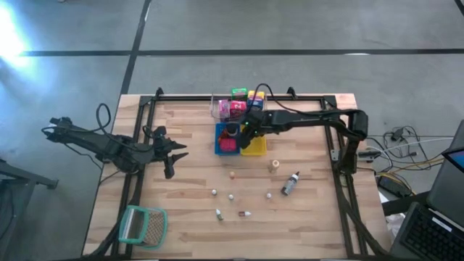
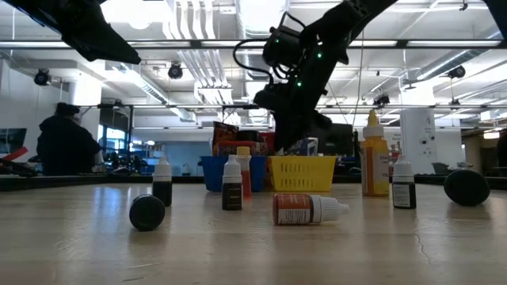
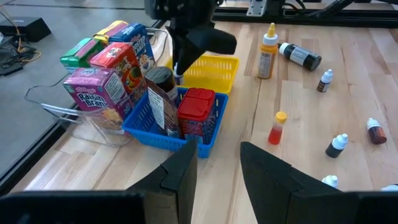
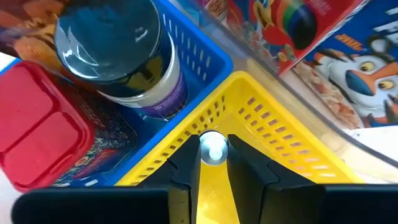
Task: Pick & Place Kitchen Items
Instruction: Put the small black food coloring bottle into the yellow bin
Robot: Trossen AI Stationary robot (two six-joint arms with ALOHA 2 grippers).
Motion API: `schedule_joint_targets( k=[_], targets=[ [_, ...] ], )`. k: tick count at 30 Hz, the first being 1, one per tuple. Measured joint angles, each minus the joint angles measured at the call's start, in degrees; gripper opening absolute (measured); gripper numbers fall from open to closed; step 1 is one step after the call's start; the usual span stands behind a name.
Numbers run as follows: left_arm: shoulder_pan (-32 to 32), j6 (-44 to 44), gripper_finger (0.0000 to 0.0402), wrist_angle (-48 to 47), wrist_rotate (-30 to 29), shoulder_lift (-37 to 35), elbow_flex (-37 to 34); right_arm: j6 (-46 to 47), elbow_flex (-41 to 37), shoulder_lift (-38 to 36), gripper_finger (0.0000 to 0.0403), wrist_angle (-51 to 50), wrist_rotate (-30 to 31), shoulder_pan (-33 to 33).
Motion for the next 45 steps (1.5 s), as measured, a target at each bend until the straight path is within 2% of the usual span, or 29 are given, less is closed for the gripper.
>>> schedule_joint_targets(
  k=[8,18,37,45],
  targets=[
    [0.0,0.0,0.0129,0.0,0.0,0.0,0.0,-0.2,-0.3,2.5,0.0072,1.4,2.8,-0.6],
    [0.0,0.0,0.0129,0.0,0.0,0.2,0.0,-0.7,-0.2,6.0,0.0064,2.7,3.8,-1.4],
    [0.0,0.0,0.0129,0.0,0.0,0.2,0.0,-0.3,0.1,5.4,0.0137,2.1,3.4,-1.3],
    [0.0,0.0,0.0129,0.0,0.0,0.2,0.0,-1.9,0.1,0.2,0.0162,2.1,3.5,-0.4]
  ],
)
